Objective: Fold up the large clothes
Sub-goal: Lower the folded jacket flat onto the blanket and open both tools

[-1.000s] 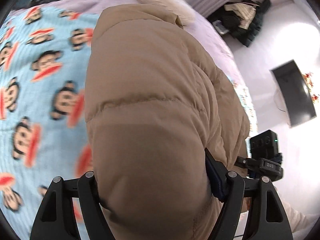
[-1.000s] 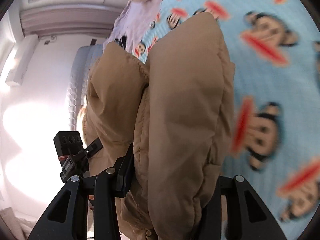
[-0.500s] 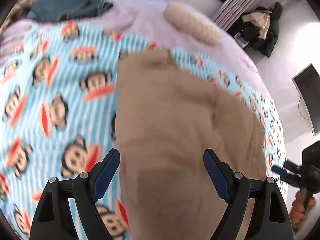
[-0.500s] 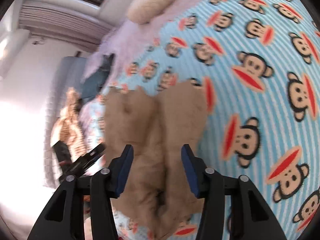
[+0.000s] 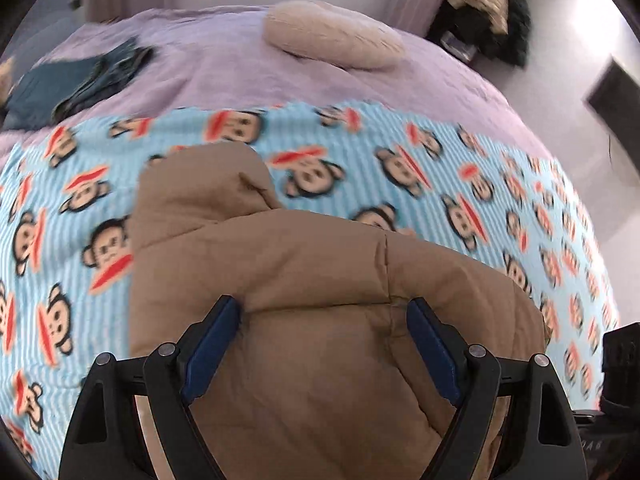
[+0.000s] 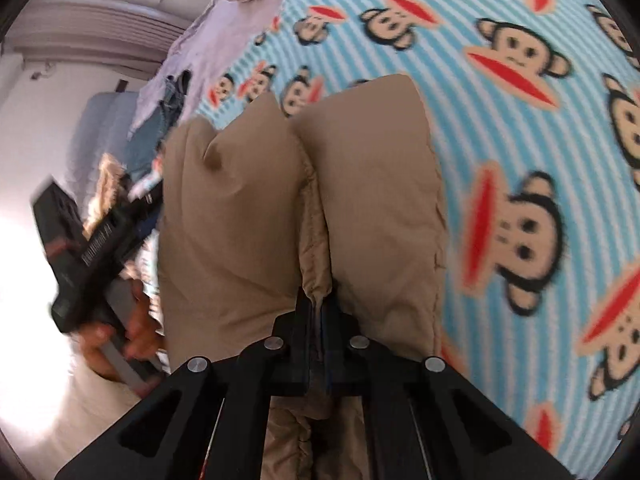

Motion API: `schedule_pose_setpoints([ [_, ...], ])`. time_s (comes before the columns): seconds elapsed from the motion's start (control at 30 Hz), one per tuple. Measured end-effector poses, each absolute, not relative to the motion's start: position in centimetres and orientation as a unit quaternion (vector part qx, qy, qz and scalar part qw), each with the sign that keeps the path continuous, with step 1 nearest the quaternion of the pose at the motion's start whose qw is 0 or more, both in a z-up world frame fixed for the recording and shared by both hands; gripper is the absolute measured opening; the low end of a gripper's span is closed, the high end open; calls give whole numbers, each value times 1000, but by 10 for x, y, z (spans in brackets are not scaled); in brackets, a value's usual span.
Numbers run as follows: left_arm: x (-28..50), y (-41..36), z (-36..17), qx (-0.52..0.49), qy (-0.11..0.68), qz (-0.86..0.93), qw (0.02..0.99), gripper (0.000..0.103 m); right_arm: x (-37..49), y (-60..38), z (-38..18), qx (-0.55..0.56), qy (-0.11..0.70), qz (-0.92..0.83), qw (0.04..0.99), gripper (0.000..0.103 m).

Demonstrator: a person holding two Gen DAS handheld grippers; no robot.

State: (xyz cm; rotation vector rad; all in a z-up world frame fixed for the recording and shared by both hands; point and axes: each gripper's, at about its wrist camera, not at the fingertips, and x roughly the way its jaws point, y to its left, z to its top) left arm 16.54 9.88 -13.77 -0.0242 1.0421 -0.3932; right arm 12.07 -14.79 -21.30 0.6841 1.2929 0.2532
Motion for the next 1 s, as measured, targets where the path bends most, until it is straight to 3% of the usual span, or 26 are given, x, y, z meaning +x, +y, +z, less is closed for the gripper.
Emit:
schedule_pose_setpoints([
  [0.17,146,64,-145,68,482,-188,853,87,97,-176,-216,346,589,93,724,4],
  [0.5,146,77,-140,56,489,-172,854,87,40,-143,-140,265,563,107,775,5],
  [0.73,94,143,-91,11,466,-148,872,87,29,-112,-141,212,590,102,772,5],
  [1.0,29,200,-138,-15,539,-110,835,88,56,-109,-191,193,631,50,750,1],
])
